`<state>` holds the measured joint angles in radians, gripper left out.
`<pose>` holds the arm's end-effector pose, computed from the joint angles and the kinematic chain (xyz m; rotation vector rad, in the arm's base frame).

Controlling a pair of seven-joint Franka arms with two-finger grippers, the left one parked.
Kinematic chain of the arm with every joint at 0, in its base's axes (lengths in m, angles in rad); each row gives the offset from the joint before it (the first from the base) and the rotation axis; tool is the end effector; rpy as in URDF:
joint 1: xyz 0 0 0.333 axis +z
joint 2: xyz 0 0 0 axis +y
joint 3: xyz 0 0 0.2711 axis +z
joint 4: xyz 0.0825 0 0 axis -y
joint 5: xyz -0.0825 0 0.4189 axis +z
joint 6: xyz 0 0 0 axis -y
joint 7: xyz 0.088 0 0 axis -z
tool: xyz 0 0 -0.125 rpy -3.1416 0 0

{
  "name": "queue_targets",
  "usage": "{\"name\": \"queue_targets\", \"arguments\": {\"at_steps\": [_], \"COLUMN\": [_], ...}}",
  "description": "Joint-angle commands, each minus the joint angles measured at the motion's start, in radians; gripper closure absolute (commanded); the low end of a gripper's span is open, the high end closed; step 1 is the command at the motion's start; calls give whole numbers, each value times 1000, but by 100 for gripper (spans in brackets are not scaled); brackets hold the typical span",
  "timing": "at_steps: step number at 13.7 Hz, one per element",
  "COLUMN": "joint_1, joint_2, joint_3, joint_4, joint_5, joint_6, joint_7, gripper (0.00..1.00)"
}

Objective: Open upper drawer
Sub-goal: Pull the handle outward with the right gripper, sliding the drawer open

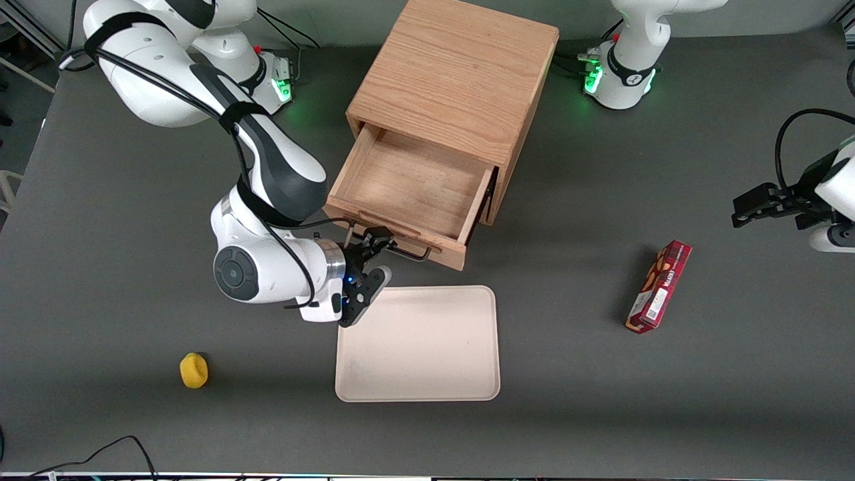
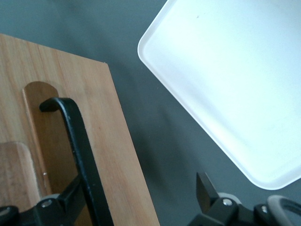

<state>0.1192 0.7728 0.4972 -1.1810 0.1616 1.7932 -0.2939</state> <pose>0.6395 0.3708 0.3079 -2.4643 -0.9793 0.2045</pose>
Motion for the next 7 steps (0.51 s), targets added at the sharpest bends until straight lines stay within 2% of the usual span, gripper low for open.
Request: {"name": "queue_targets", "arguments": {"at_steps": [1, 7], "joint_1": [20, 8], "joint_2": [49, 24], "joint_3": [-32, -71], "joint_4": [105, 181], "joint_5": [-19, -22], "joint_6": [-21, -26], "joint_7": [10, 10], "gripper": [0, 0]}}
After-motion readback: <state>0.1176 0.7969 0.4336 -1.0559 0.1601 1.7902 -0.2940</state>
